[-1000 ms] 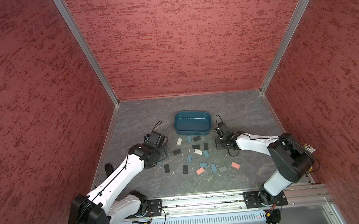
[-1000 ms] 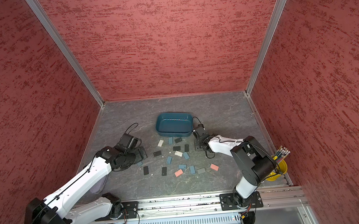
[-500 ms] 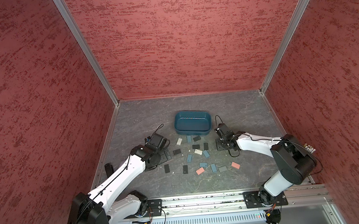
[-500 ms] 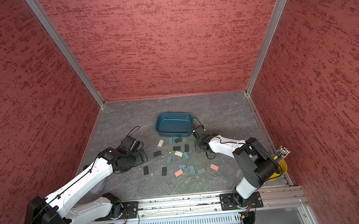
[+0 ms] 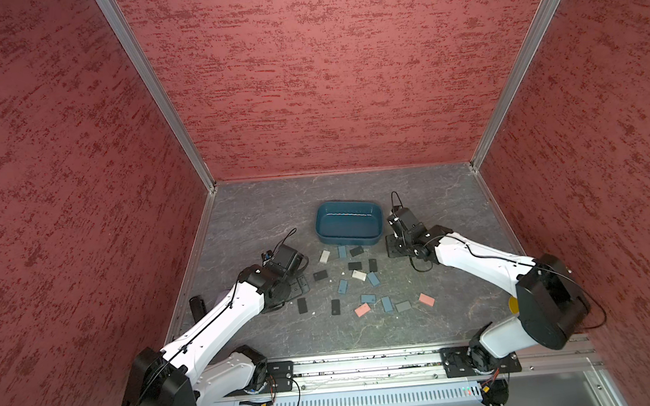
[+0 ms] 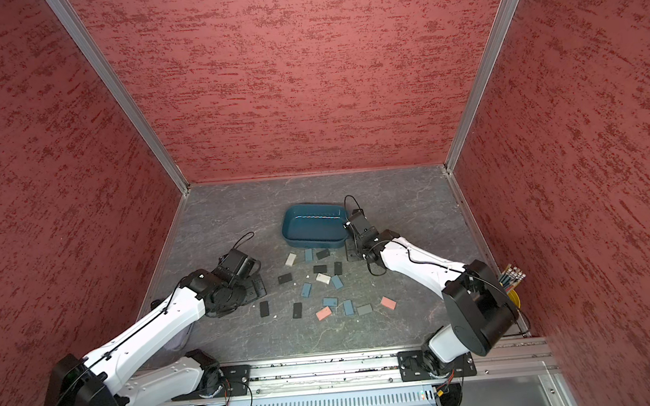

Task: Put the eraser in the storage box
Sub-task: Pick up the eraser from the center of the board, then place the eraser in the storage box.

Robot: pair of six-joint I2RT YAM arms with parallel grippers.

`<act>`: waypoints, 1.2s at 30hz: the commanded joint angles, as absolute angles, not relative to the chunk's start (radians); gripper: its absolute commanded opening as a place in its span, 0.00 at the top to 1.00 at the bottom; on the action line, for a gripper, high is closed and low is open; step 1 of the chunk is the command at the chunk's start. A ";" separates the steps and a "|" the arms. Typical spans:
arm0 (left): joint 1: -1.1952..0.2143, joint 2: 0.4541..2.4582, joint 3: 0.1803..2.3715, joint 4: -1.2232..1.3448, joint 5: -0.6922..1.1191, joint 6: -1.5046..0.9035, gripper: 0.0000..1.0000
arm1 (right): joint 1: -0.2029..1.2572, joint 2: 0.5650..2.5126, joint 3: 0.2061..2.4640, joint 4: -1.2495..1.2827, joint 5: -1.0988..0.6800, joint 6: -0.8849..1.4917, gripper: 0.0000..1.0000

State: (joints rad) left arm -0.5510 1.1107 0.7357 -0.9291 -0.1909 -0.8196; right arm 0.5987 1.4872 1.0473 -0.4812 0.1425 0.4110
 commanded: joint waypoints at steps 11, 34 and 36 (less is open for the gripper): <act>-0.549 1.165 0.721 -0.894 -0.207 -0.836 0.00 | 0.660 1.702 1.368 -0.506 0.040 0.370 0.83; -0.492 1.235 0.697 -0.801 -0.140 -0.795 0.00 | 0.637 2.020 1.587 -0.543 0.075 0.319 0.77; -0.490 1.238 0.700 -0.796 -0.138 -0.795 0.00 | 0.635 2.024 1.585 -0.540 0.075 0.319 0.74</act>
